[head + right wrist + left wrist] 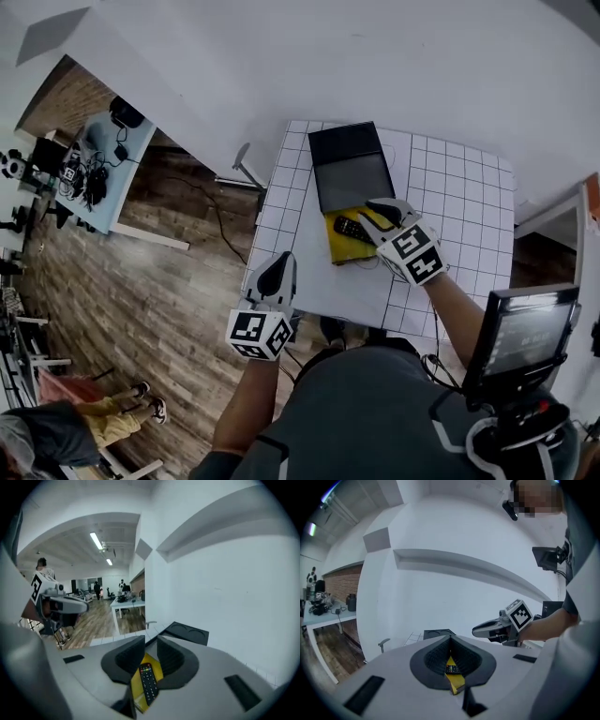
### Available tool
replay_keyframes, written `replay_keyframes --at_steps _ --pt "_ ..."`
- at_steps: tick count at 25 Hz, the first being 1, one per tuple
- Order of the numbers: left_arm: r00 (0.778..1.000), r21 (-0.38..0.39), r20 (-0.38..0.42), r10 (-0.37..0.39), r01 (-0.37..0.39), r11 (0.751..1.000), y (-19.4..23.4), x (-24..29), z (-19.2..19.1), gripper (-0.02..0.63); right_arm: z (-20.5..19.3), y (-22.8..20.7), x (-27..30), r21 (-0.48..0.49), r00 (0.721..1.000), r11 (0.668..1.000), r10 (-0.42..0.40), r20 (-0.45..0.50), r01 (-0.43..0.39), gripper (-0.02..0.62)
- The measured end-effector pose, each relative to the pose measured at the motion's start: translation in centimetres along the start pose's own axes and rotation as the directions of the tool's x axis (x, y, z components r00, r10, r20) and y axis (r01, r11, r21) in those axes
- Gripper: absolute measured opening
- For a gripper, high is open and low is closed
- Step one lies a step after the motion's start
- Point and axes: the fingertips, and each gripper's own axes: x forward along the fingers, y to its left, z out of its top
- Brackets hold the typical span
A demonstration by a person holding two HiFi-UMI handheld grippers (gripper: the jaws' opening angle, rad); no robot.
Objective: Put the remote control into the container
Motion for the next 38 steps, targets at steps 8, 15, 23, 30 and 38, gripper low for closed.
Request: replay_keyframes --at_steps 8,15,23,30,38 --pt "0.997 0.011 0.053 0.059 -0.060 0.998 -1.4 -4.0 1.8 0.009 5.0 2.2 -4.5 0.124 0.973 0.988 0.062 0.223 -0.091 0.038" --pt "0.991 0.061 0.099 0.088 -0.094 0.994 -1.2 -7.6 3.7 0.009 6.4 6.5 -6.3 0.122 0.962 0.985 0.085 0.258 -0.120 0.026" --pt "0.988 0.060 0.140 0.065 -0.074 0.995 0.9 -11.4 5.6 0.009 9.0 11.2 -7.9 0.114 0.957 0.991 0.034 0.289 -0.070 0.020" --pt "0.985 0.047 0.169 0.039 -0.048 0.998 1.6 -13.2 6.5 0.009 10.0 13.6 -9.0 0.116 0.954 0.993 -0.007 0.299 -0.029 0.015" --pt "0.973 0.023 0.213 0.093 -0.100 0.995 2.3 -13.8 7.2 0.009 10.2 14.1 -9.7 0.125 0.951 0.992 -0.033 0.308 -0.006 0.014"
